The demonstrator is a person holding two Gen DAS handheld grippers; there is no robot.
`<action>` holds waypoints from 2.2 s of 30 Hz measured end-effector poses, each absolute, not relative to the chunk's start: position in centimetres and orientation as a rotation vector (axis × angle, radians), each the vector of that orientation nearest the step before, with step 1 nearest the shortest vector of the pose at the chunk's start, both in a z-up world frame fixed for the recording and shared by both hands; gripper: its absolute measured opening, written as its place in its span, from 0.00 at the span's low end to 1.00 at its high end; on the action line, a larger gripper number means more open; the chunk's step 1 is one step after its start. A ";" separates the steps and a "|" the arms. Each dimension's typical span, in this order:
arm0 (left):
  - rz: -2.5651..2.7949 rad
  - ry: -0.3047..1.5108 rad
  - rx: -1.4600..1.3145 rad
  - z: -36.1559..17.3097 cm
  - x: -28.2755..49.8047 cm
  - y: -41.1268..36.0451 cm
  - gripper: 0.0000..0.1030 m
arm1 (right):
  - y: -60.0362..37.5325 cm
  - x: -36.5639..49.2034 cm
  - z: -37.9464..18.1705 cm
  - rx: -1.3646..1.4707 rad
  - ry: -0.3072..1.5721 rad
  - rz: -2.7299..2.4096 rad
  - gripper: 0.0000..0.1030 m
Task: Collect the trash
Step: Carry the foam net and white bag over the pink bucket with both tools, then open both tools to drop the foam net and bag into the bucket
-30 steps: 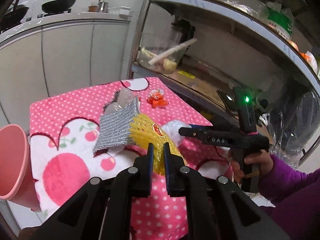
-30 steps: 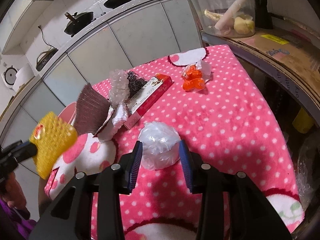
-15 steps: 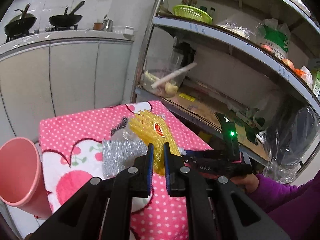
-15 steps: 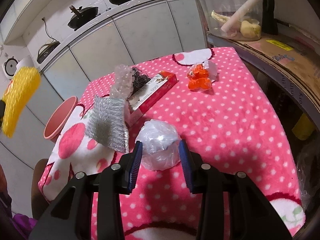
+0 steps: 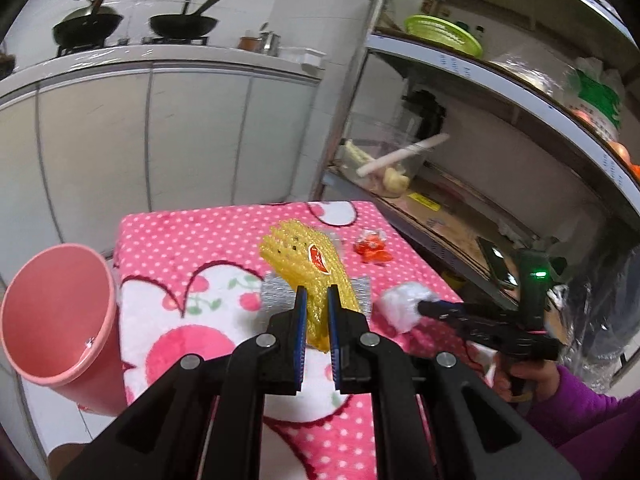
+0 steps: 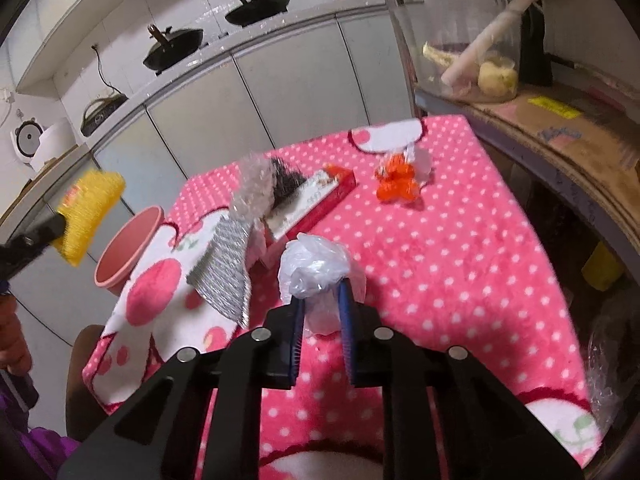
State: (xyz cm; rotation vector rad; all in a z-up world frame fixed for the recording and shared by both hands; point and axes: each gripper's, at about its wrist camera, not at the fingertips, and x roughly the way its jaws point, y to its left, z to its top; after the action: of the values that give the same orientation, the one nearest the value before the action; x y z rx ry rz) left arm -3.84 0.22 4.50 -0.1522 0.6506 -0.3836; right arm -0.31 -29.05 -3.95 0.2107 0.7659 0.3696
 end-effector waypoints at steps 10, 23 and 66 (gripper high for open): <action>-0.247 0.614 -0.193 4.1 -3.6 3.2 0.09 | -26.1 -0.2 0.3 0.138 0.673 0.441 0.17; -0.080 0.565 -0.248 3.8 -4.4 8.7 0.09 | -14.9 1.6 3.2 0.025 0.657 0.659 0.17; 0.306 0.734 -0.354 -7.0 -0.3 24.5 0.09 | 12.6 10.0 -4.7 -0.133 0.884 0.910 0.17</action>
State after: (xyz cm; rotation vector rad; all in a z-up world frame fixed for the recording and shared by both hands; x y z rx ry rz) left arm -0.27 24.50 -6.98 -0.3536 0.7340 0.3060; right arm 10.05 12.57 -4.66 -0.1328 0.8836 0.9096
